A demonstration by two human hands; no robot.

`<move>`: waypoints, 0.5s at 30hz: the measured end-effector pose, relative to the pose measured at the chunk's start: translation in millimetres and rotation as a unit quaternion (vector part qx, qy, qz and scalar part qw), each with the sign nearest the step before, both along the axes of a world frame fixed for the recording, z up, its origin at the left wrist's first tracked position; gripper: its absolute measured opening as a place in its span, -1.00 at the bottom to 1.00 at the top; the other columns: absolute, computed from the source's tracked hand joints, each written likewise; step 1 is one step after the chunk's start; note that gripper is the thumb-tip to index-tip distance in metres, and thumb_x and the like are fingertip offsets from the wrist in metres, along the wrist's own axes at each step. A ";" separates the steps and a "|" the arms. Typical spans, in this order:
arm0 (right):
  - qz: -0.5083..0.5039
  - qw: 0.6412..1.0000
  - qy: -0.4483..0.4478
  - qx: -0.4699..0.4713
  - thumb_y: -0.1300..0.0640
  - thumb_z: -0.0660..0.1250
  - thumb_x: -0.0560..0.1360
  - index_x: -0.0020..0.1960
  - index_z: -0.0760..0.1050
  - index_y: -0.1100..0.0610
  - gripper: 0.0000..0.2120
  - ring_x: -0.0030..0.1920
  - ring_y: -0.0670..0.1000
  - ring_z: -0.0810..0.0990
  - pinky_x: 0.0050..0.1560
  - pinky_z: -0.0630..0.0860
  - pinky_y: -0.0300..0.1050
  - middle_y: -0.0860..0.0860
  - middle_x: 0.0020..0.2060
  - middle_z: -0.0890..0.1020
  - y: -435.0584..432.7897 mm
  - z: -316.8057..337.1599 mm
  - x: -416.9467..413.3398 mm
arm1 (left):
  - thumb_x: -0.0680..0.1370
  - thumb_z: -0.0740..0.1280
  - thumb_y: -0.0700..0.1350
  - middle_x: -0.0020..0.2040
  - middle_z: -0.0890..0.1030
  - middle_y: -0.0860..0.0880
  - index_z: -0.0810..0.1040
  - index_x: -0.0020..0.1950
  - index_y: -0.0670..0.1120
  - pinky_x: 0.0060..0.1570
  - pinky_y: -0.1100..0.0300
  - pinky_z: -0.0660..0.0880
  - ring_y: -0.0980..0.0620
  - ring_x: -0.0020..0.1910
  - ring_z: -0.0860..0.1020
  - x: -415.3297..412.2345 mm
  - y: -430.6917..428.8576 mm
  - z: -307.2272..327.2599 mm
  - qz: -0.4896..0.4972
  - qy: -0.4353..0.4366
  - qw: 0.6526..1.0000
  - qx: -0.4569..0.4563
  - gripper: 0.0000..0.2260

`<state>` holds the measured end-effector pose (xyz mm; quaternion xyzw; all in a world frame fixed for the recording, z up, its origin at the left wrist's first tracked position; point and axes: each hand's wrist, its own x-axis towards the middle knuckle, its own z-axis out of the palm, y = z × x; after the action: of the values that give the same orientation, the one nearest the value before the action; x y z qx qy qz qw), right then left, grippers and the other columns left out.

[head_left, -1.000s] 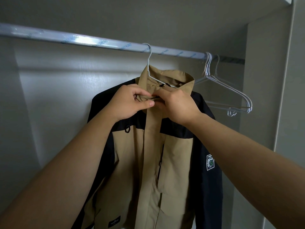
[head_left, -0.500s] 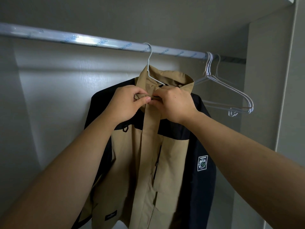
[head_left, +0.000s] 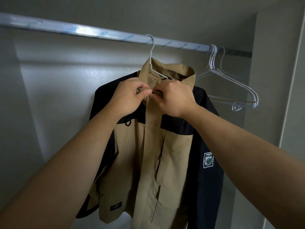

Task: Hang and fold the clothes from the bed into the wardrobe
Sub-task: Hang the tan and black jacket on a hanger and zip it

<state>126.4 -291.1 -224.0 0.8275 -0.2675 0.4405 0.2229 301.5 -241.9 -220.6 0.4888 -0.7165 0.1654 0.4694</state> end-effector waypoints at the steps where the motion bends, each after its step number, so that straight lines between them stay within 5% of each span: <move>1: -0.001 1.000 -0.002 0.000 -0.15 0.20 0.59 -0.05 0.59 -0.01 -0.72 -0.11 -0.01 0.56 -0.23 0.53 -0.03 -0.11 -0.16 0.58 0.3 -0.9 0.1 | 0.57 0.39 -0.10 -0.15 0.52 0.12 0.66 -0.07 0.03 -0.13 0.33 0.40 0.22 -0.18 0.48 -0.3 1.0 -0.3 -0.003 0.002 1.000 0.001 -0.93; 5: -0.002 0.999 -0.040 0.013 -0.14 0.24 0.59 0.20 0.52 0.01 -0.70 0.00 0.02 0.58 -0.26 0.41 -0.10 -0.05 0.08 0.55 -0.9 -13.6 0.2 | 0.56 0.42 -0.09 0.27 0.45 0.09 0.59 0.27 -0.06 0.03 0.33 0.51 0.23 -0.04 0.53 -2.0 4.1 -14.2 -0.030 0.015 0.999 -0.026 -0.72; 7: 0.003 0.995 -0.094 0.020 -0.15 0.31 0.54 0.40 0.36 0.02 -0.51 0.07 0.03 0.56 -0.31 0.47 -0.11 0.01 0.30 0.41 -0.7 -33.8 -1.0 | 0.56 0.41 -0.05 0.42 0.29 0.13 0.45 0.41 0.00 -0.01 0.38 0.53 0.23 -0.03 0.60 5.4 5.7 -35.8 -0.063 0.113 0.990 -0.050 -0.58; 11: 0.066 0.984 -0.166 0.017 0.00 0.31 0.50 0.29 0.37 0.10 -0.60 -0.04 -0.03 0.52 -0.44 0.44 -0.18 0.06 0.24 0.39 9.1 -121.2 -0.3 | 0.58 0.34 -0.07 0.12 0.59 -0.02 0.52 0.18 0.01 -0.13 0.21 0.52 0.09 -0.15 0.60 32.3 5.7 -159.9 -0.025 0.403 0.911 -0.083 -0.82; 15: 0.105 0.965 -0.081 0.227 0.09 0.29 0.50 0.06 0.36 -0.01 -0.83 -0.16 -0.07 0.48 -0.30 0.42 -0.22 -0.05 0.01 0.44 17.8 -250.6 11.7 | 0.57 0.30 -0.18 -0.04 0.62 0.02 0.57 0.05 -0.05 0.01 0.02 0.57 0.04 -0.06 0.60 30.6 16.1 -348.9 0.193 0.581 0.789 0.048 -0.90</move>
<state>138.2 -273.3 -474.6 0.8411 -0.2897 0.4550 -0.0405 332.1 -225.8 -569.4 0.6422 -0.2061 -0.0975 0.7318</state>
